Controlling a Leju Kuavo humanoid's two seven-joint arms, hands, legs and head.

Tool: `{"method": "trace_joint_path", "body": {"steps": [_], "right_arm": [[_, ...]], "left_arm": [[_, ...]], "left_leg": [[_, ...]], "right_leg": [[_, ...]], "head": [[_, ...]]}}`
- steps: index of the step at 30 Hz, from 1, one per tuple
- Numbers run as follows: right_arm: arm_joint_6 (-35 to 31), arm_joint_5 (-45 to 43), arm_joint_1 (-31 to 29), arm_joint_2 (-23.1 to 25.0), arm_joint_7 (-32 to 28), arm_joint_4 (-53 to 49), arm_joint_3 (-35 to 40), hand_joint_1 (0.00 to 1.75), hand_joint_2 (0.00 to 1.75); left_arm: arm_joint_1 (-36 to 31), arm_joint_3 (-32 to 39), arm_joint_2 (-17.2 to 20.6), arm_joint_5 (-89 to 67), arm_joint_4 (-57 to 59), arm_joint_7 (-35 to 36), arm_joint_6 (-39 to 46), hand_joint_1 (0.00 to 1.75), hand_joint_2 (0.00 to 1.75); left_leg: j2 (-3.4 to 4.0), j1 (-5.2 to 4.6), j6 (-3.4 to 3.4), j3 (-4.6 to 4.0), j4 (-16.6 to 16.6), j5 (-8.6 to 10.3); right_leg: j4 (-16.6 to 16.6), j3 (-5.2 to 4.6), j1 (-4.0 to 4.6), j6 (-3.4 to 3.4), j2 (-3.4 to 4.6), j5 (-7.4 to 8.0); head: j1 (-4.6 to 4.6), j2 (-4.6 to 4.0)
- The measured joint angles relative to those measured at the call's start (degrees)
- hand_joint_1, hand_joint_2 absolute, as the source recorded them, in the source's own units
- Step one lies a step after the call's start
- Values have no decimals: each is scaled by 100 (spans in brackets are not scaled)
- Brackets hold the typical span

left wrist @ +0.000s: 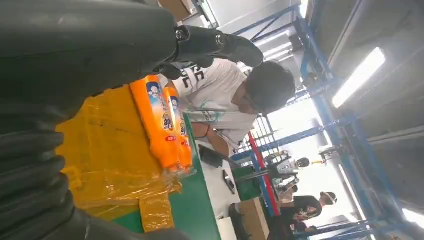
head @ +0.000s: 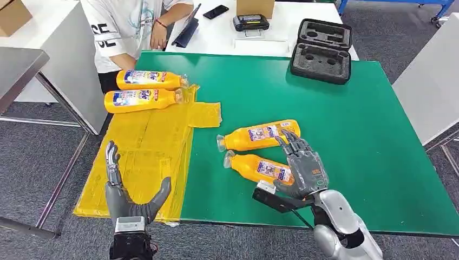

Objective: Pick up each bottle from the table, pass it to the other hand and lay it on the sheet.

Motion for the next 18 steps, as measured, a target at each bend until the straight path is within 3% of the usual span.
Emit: {"method": "trace_joint_path", "body": {"steps": [18], "right_arm": [[472, -162, 67, 70, 138, 398, -691, 0, 175]], "left_arm": [[30, 22, -24, -28, -7, 194, -101, 0, 175]], "left_leg": [[0, 0, 0, 0, 0, -1]], "right_leg": [[0, 0, 1, 0, 1, 0]], "head": [[0, 0]]}}
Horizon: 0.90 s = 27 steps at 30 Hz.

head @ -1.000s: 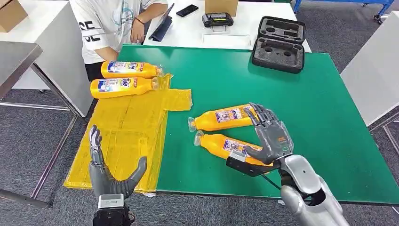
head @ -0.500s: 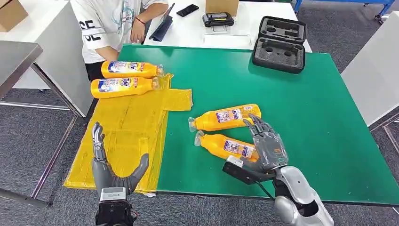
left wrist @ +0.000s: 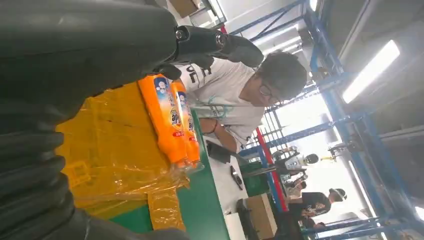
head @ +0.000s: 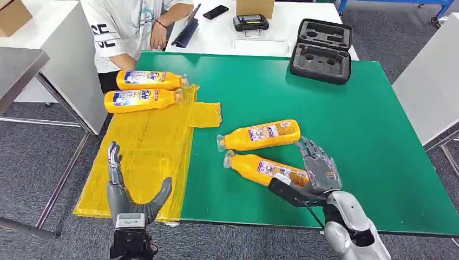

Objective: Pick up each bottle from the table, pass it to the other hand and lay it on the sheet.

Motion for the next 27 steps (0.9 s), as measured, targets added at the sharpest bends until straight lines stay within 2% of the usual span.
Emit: {"method": "trace_joint_path", "body": {"steps": [27], "right_arm": [[299, -295, -108, 22, -85, 1053, 29, 0, 175]], "left_arm": [[-11, -33, 98, 260, 74, -94, 223, 0, 175]], "left_leg": [[0, 0, 0, 1, 0, 0]], "right_leg": [[-1, -1, 0, 0, 0, 0]], "head": [[0, 0]]}}
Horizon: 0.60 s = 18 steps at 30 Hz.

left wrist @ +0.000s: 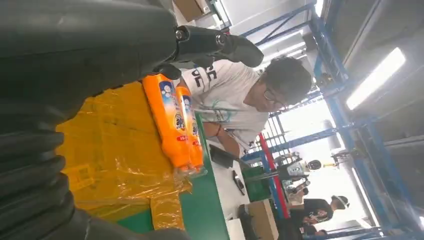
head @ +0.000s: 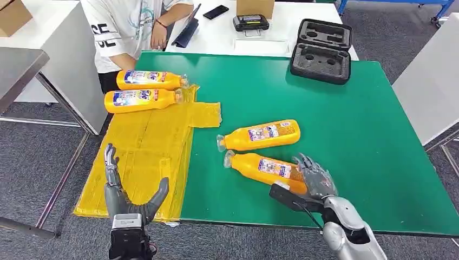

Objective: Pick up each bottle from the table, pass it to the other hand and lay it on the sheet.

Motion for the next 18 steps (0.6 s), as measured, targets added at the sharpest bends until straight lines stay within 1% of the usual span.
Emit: {"method": "trace_joint_path", "body": {"steps": [14, 18], "right_arm": [[35, -100, 2, -30, 7, 157, -136, 0, 175], [225, -125, -192, -98, 42, 241, -146, 0, 175]], "left_arm": [[-11, -22, 39, 77, 98, -9, -17, 0, 175], [-34, -20, 48, 129, 109, -15, -70, 0, 175]], "left_leg": [[0, 0, 0, 0, 0, 0], [0, 0, 0, -1, 0, 0]], "right_leg": [[0, 0, 0, 0, 0, 0], [1, 1, 0, 0, 2, 1]], "head": [[2, 0], [0, 0]]}}
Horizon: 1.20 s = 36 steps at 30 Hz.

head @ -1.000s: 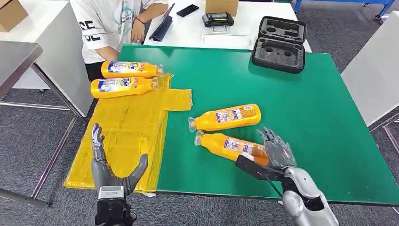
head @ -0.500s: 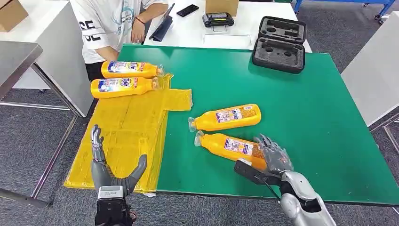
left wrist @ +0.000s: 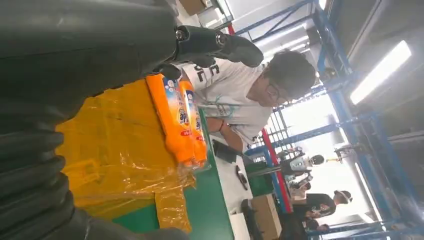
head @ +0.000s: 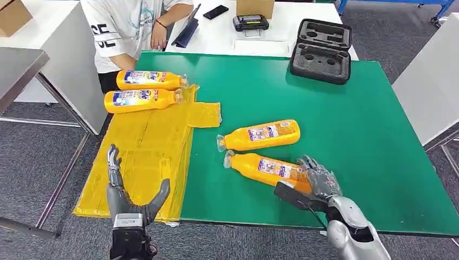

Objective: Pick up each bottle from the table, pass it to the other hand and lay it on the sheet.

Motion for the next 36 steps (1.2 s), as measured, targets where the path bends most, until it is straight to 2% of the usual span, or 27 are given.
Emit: {"method": "trace_joint_path", "body": {"steps": [9, 18, 26, 36], "right_arm": [[244, -70, -1026, -194, -221, 815, 92, 0, 175], [408, -164, -1339, -225, -310, 1204, 264, 0, 175], [634, -426, -1827, -229, -616, 1928, 687, 0, 175], [715, -595, -2148, -240, -636, 2459, 1148, 0, 175]], "left_arm": [[-99, 0, 2, 65, 151, -72, -33, 0, 175], [-154, 7, 2, 131, 179, -46, -41, 0, 175], [-212, 35, 0, 249, 264, 142, -153, 0, 175], [-297, 85, 2, 350, 400, 153, -280, 0, 175]], "left_leg": [[1, -1, 5, 1, 1, 7], [0, 0, 1, -1, 1, 2], [0, 0, 4, -1, 1, 6], [0, 0, 3, -1, 1, 4]], "right_leg": [[0, 1, 0, 2, -2, 3], [1, -1, 1, 1, -1, 0], [1, 1, 0, 2, -2, 3], [1, -1, 0, 2, -1, 2]], "head": [[0, 0], [2, 0], [2, 0], [0, 0]]}}
